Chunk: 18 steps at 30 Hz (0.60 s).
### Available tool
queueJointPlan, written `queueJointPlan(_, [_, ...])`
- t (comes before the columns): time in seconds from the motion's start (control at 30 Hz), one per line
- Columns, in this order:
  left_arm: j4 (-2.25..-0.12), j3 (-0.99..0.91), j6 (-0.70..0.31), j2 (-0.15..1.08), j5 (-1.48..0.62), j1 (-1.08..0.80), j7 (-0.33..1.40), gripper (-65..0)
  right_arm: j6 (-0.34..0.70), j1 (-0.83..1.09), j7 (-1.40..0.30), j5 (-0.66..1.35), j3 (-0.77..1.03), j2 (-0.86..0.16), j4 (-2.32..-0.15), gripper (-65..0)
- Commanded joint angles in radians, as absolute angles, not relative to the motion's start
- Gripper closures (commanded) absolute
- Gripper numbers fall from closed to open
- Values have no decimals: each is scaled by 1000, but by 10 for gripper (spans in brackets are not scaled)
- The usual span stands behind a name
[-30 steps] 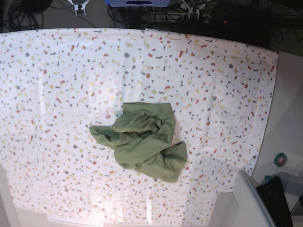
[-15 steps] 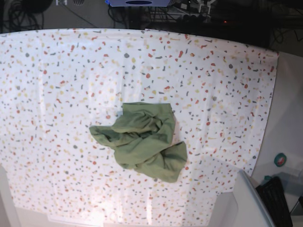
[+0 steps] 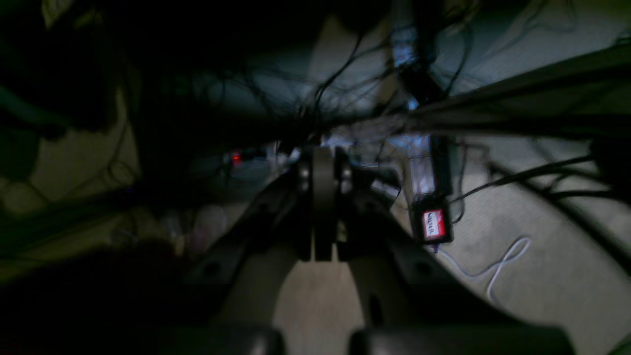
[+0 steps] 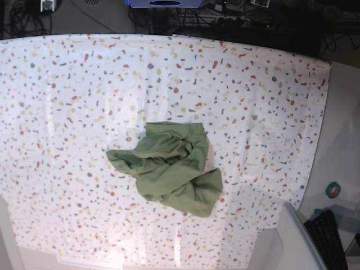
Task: Layout the t-shirt on the table in an organized manner, then fold the t-shirt properly
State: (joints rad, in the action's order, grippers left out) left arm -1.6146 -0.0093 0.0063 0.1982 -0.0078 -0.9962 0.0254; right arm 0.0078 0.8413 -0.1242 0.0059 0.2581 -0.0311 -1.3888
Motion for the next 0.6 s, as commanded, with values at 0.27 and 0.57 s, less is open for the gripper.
queueJointPlan(0.27, [-1913, -10, 5, 214, -107, -1061, 5, 0, 7, 881, -114, 10, 252, -22, -1733, 0])
queueJointPlan(0.57, [-1942, -12, 5, 298, -479, -789, 291, 0, 7, 613, -348, 10, 74, -22, -1937, 0])
